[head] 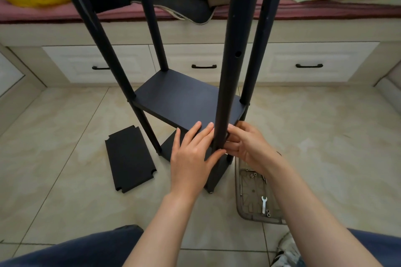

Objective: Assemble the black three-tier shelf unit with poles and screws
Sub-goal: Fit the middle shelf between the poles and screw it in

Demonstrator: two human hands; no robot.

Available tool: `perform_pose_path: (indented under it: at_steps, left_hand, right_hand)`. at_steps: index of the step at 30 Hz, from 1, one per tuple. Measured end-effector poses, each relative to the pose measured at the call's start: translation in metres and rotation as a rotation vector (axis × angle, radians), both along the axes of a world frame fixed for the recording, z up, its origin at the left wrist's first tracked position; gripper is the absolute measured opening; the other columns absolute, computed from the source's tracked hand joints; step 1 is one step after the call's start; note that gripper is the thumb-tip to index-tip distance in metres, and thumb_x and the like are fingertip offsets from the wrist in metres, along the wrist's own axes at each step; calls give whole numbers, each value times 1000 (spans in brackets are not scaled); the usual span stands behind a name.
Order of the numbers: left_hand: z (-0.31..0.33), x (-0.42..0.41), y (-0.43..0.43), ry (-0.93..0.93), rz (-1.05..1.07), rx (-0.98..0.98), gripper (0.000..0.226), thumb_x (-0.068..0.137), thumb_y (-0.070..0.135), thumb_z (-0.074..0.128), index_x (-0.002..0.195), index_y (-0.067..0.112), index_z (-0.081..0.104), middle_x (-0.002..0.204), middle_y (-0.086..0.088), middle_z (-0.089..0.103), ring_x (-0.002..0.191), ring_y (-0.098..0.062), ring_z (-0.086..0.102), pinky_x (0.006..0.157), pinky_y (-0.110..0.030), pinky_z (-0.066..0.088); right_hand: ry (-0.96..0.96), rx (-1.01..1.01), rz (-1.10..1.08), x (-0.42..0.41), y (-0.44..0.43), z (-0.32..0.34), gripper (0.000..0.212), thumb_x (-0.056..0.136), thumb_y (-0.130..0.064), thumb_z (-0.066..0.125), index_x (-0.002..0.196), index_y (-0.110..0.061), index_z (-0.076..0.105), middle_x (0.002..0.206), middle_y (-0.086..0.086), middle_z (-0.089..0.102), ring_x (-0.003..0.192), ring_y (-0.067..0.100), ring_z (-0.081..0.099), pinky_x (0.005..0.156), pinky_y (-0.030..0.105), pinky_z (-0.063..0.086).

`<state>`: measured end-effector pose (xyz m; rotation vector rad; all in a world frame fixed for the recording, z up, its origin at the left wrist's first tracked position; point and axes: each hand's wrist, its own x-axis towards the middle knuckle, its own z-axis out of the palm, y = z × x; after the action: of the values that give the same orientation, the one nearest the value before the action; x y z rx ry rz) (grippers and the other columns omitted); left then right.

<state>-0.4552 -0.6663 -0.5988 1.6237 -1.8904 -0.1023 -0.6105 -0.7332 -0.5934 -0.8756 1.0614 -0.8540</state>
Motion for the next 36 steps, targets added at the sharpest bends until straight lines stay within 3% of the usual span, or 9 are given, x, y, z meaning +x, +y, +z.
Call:
perform_pose_path:
  at_steps: [5,10,14,18,22,25,27,29,36]
  left_hand:
    - [-7,-1,-2,21,8,-49,49,87,33,77,131,14,68,134,1,66,137,-23,52,120,-49,26]
    - [-11,-2,0,61,6,-23,47,90,38,69,129,11,69,135,0,66,139,-21,48,122,-46,29]
    - [-11,-3,1,65,16,-33,48,92,42,63,127,9,70,132,-2,67,138,-23,50,118,-53,36]
    - [-11,-5,1,103,27,2,50,92,43,59,129,10,68,134,-2,66,140,-21,47,114,-56,40]
    - [-10,-6,1,108,19,9,45,90,34,70,129,11,68,135,0,65,141,-19,45,112,-55,43]
    - [-14,-8,3,152,44,15,44,90,35,68,127,11,69,134,0,65,142,-16,42,112,-53,43]
    - [-15,-11,3,201,49,10,47,90,41,62,126,12,69,133,1,65,142,-15,42,111,-53,44]
    - [-15,-13,2,201,50,-9,47,90,41,60,124,11,70,130,-1,66,139,-17,45,111,-54,45]
    - [-25,-11,0,155,41,-90,36,91,38,66,116,13,71,128,7,64,134,-13,48,115,-46,41]
  right_hand:
    - [-110,110,-6,-34,4,-15,31,98,-22,59,123,-4,60,112,15,74,104,32,71,81,37,61]
    - [-93,370,-258,-80,10,-72,28,98,-15,57,124,-4,59,109,14,74,99,28,72,80,38,56]
    - [120,525,-222,-94,26,-111,22,100,-12,56,119,-3,62,102,13,73,89,28,69,74,37,56]
    - [365,524,-202,-97,36,-149,21,99,-8,58,114,5,62,100,18,71,82,28,68,70,35,56]
    - [531,511,-201,-93,37,-184,20,97,2,55,112,14,60,78,20,63,64,26,60,57,34,54]
    - [625,450,-188,-86,29,-202,20,97,-1,54,107,12,64,88,25,67,84,36,66,84,49,58]
    - [736,377,-157,-83,22,-213,21,97,-5,53,109,6,66,105,25,68,103,38,65,93,43,53]
    - [822,309,-127,-81,17,-220,21,97,-6,53,113,1,66,115,21,67,112,36,62,94,36,47]
    - [869,187,-160,-81,-1,-241,29,97,-2,52,125,-1,58,123,21,63,116,37,58,94,38,46]
